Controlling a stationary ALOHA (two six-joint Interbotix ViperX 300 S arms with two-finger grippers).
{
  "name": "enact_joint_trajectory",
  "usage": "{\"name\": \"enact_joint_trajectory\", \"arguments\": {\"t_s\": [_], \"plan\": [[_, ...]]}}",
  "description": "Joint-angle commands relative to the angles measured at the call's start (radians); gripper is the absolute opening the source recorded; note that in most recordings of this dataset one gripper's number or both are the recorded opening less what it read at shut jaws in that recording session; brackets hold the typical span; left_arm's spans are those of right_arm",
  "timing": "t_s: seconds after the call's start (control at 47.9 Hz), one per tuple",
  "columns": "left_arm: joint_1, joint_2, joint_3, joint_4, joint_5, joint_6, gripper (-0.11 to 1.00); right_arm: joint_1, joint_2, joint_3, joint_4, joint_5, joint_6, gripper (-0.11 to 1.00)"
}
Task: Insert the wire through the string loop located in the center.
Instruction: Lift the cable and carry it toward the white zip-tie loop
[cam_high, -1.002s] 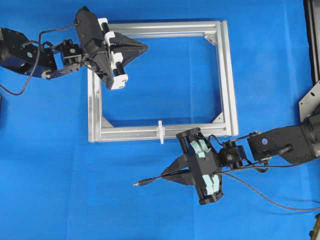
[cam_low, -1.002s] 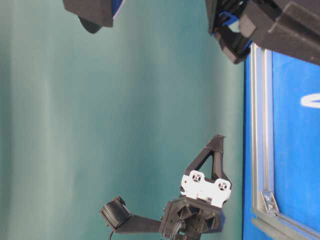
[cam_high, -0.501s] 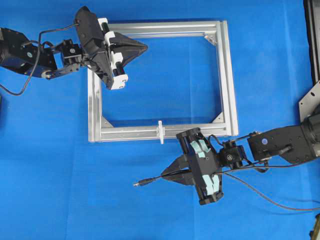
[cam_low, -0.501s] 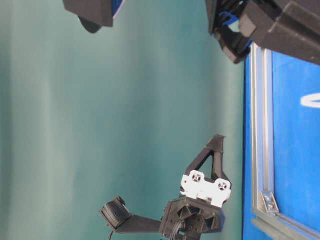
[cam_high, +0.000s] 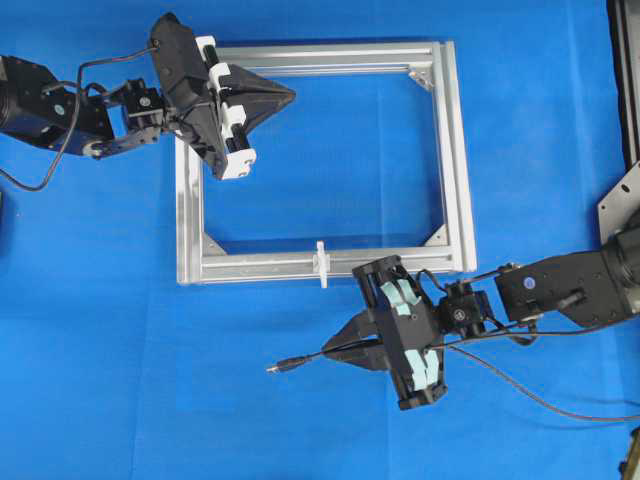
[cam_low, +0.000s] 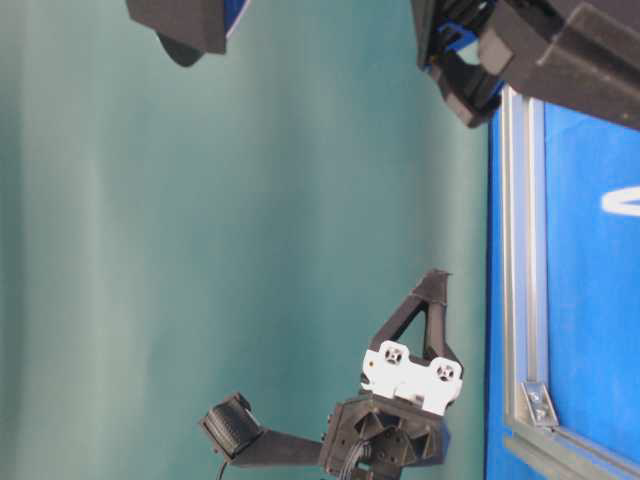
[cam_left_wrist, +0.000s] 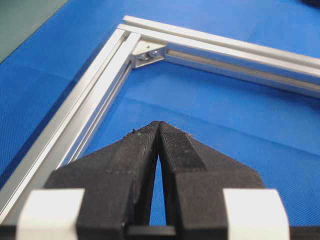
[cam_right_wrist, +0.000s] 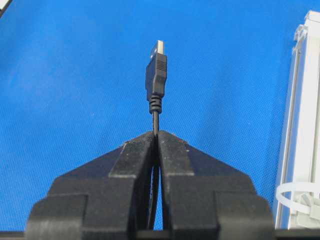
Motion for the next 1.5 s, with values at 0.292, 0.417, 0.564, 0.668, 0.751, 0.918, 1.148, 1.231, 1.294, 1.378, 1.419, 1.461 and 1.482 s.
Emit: {"name": "enact_joint_trajectory", "arguments": {"t_s": [0.292, 0.417, 0.564, 0.668, 0.751, 0.918, 1.148, 1.231, 1.294, 1.378, 1.419, 1.461, 1.482], "plan": [[0.000, -0.028, -0.008, 0.003, -0.005, 0.000, 0.00, 0.005, -0.025, -0.014, 0.002, -0.005, 0.000, -0.02], [0.000, -0.028, -0.006, 0.003, -0.006, 0.000, 0.00, 0.005, -0.025, -0.011, 0.002, -0.005, -0.002, -0.02], [0.000, -0.028, -0.006, 0.002, -0.006, 0.000, 0.00, 0.005, -0.034, 0.003, 0.002, 0.000, -0.002, -0.02], [-0.002, -0.028, -0.006, 0.003, -0.006, 0.000, 0.00, 0.005, -0.055, 0.043, 0.005, -0.005, 0.000, -0.02], [0.000, -0.028, -0.006, 0.003, -0.006, 0.000, 0.00, 0.003, -0.083, 0.083, 0.012, -0.008, 0.002, -0.02], [0.000, -0.028, -0.006, 0.003, -0.006, 0.000, 0.00, 0.003, -0.156, 0.183, 0.043, -0.012, 0.002, -0.02], [0.000, -0.028, -0.005, 0.003, -0.006, 0.000, 0.00, 0.003, -0.238, 0.279, 0.066, -0.021, 0.003, -0.02], [0.000, -0.028, -0.006, 0.003, -0.006, 0.000, 0.00, 0.003, -0.249, 0.291, 0.066, -0.031, 0.003, -0.02], [-0.002, -0.028, -0.005, 0.003, -0.006, 0.000, 0.00, 0.003, -0.249, 0.293, 0.067, -0.034, 0.003, -0.02], [0.000, -0.028, -0.005, 0.003, -0.006, 0.000, 0.00, 0.003, -0.249, 0.291, 0.067, -0.034, 0.002, -0.02], [0.000, -0.028, -0.005, 0.003, -0.005, 0.000, 0.00, 0.000, -0.247, 0.290, 0.066, -0.037, 0.000, -0.02], [0.000, -0.028, -0.003, 0.003, -0.006, 0.000, 0.00, -0.006, -0.247, 0.290, 0.067, -0.041, 0.000, -0.02], [0.000, -0.028, -0.005, 0.002, -0.006, 0.000, 0.00, -0.011, -0.247, 0.290, 0.067, -0.043, -0.002, -0.02]]}}
